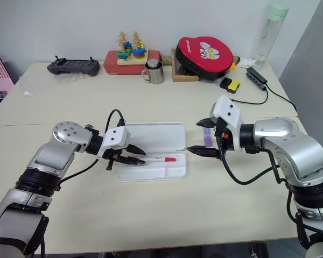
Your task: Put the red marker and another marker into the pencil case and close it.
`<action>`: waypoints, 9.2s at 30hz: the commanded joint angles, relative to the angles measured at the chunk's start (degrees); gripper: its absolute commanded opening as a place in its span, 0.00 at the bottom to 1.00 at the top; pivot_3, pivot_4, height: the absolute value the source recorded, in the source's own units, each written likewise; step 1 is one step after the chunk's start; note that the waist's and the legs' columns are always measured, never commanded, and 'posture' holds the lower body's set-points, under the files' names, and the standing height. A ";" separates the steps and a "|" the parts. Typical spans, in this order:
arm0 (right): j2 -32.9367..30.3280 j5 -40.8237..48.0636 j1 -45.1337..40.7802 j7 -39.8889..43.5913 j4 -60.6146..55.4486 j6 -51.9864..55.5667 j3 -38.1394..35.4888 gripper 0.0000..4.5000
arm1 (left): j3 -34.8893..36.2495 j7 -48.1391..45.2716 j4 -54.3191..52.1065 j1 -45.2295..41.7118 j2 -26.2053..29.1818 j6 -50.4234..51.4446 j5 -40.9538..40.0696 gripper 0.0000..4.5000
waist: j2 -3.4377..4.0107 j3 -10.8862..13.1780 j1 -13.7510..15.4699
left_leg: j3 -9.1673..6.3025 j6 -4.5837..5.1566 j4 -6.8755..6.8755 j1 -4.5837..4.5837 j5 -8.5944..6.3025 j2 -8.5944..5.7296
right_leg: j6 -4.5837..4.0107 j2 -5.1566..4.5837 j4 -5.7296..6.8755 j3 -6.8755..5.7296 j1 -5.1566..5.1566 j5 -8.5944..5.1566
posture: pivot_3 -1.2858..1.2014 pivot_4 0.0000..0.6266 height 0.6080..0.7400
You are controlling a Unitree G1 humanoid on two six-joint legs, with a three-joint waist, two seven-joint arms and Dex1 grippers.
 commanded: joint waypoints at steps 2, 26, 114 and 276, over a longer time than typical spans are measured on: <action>-0.97 0.68 0.25 -1.62 -1.38 0.32 -2.17 1.00 | 2.33 0.11 -3.94 -0.38 -0.19 1.72 -1.98 0.58 | 0.00 0.00 0.03 | 0.00 0.00 0.01 0.00 0.00 0.00 | 0.00 0.00 0.00 0.00 0.00 0.00 | 0.52 0.24 1.00; 29.67 -24.26 3.59 -48.86 21.47 7.13 -0.06 0.92 | 8.37 30.48 -23.09 2.75 -21.86 16.91 -11.02 1.00 | 0.03 -0.03 0.47 | 0.10 0.12 0.77 -0.18 0.07 0.00 | 0.00 0.01 0.56 0.05 0.03 0.00 | 0.52 0.24 1.00; 33.91 -10.14 -21.04 -4.33 19.19 -9.64 6.66 0.99 | 34.84 52.64 -11.55 18.36 -1.64 25.29 -13.45 1.00 | 0.20 0.14 0.11 | -0.11 0.10 -0.15 0.46 0.09 0.01 | -0.09 -0.04 0.25 -0.01 0.02 -0.04 | 0.52 0.24 1.00; 19.20 -30.68 -8.63 17.62 30.99 -29.44 28.36 0.00 | 38.15 23.88 -41.49 32.59 11.87 40.51 -37.19 1.00 | 0.19 0.17 -0.35 | 0.14 0.63 -0.13 0.05 0.49 0.00 | -0.12 -0.09 0.25 -0.05 -0.19 -0.03 | 0.52 0.24 1.00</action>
